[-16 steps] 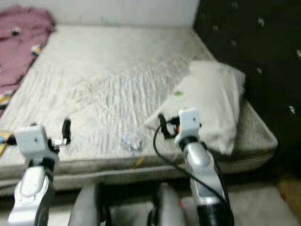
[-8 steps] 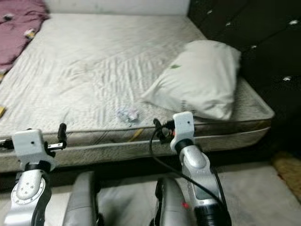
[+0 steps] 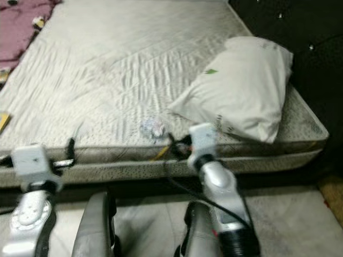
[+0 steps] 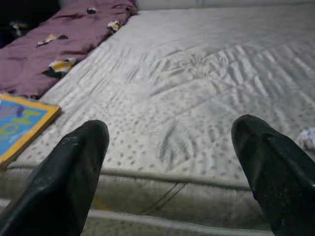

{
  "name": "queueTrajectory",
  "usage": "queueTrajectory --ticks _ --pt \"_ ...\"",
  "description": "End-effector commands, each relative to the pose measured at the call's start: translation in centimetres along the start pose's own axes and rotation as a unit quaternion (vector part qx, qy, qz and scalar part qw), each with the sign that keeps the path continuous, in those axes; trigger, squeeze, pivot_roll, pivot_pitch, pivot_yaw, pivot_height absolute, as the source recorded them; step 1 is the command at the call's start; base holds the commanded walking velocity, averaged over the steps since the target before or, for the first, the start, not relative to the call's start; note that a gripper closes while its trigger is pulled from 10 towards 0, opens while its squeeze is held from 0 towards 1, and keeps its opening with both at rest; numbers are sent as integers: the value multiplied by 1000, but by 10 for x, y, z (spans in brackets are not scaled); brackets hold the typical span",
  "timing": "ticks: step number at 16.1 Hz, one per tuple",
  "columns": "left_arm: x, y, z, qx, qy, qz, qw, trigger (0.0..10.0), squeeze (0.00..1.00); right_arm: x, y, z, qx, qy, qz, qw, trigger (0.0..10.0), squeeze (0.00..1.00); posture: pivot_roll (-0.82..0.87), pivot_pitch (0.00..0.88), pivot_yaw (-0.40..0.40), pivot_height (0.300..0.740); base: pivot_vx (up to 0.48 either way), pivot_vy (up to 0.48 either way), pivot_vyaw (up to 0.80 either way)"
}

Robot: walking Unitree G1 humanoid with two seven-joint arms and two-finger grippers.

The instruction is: Clean up the room

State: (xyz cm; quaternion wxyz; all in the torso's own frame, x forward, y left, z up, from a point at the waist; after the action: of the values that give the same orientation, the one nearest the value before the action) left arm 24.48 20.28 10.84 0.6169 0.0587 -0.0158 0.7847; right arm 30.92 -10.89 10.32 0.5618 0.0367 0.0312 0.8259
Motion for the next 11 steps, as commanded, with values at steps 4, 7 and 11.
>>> queueTrajectory --ticks 4,7,11 --pt "-9 3 4 -4 8 -19 1000 10000 0 -8 5 -4 14 3 -4 1000 10000 0 -25 79 -66 569 409 0 0" --pt "-10 3 2 3 7 -21 1000 10000 0 -7 5 -7 23 -6 -1 1000 10000 0 -23 82 -70 569 270 0 0" --pt "-7 5 3 3 7 -11 1000 10000 0 -6 0 -11 43 -13 12 999 10000 0 -3 101 -81 569 0 0 0"
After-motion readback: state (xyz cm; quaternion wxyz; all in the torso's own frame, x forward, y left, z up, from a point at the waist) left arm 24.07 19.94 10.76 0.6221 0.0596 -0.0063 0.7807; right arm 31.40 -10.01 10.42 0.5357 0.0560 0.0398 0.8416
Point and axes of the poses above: a point about 5 cm out from each wrist's last joint towards the gripper, its own y axis pointing back from the gripper into the wrist, its own z axis along the axis of the wrist's last joint, x = y × z, the point moved 3 cm from there along -y, pointing out of the wrist towards the gripper, and after that the axes turned 3 degrees about -y, right-handed, at the moved point
